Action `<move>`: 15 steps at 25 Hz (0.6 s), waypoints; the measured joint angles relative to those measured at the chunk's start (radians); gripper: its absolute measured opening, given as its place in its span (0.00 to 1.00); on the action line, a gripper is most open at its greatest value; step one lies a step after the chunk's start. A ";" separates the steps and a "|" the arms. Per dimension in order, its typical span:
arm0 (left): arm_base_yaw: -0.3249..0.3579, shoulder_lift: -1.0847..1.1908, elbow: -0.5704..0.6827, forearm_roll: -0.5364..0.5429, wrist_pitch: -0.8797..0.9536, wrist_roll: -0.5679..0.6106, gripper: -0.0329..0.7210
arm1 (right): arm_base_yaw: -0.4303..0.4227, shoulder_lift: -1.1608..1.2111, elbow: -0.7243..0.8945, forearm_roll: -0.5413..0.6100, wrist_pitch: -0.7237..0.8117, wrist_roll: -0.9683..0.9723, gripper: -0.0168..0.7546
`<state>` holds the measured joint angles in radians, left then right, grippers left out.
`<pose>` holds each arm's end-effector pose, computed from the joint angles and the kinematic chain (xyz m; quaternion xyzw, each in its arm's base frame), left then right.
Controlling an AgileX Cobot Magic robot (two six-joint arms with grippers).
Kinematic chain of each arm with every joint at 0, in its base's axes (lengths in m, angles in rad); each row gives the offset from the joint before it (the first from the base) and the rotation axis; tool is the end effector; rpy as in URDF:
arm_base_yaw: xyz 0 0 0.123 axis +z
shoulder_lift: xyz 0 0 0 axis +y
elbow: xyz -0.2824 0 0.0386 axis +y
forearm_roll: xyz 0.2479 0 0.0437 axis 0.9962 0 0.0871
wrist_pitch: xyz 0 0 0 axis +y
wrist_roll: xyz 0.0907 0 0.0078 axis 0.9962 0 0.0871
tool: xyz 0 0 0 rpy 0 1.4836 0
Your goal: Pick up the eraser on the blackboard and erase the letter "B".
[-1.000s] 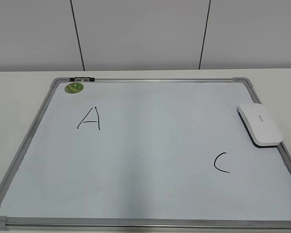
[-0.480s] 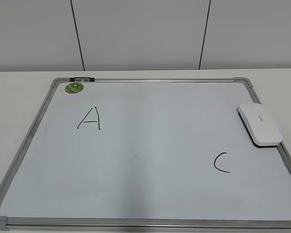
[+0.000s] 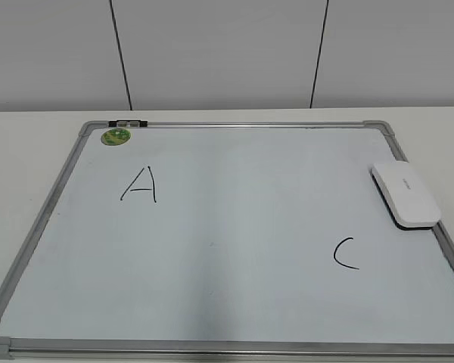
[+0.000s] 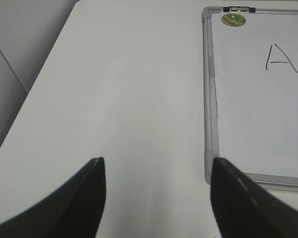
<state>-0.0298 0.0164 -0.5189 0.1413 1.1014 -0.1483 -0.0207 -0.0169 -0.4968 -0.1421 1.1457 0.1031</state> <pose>-0.0063 0.0116 0.2799 -0.0552 0.8591 0.0254 0.5082 -0.0115 -0.0115 0.2701 0.0600 0.8670 -0.0505 0.4920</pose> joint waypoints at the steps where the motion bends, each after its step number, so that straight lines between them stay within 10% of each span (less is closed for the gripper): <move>1: 0.000 0.000 0.000 0.000 0.000 0.000 0.71 | 0.000 0.000 0.000 0.000 0.000 0.000 0.70; 15: 0.000 0.000 0.000 0.000 0.000 0.000 0.71 | 0.000 0.000 0.000 -0.002 0.000 0.000 0.70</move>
<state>-0.0298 0.0164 -0.5189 0.1413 1.1014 -0.1483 -0.0207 -0.0169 -0.4968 -0.1445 1.1457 0.1031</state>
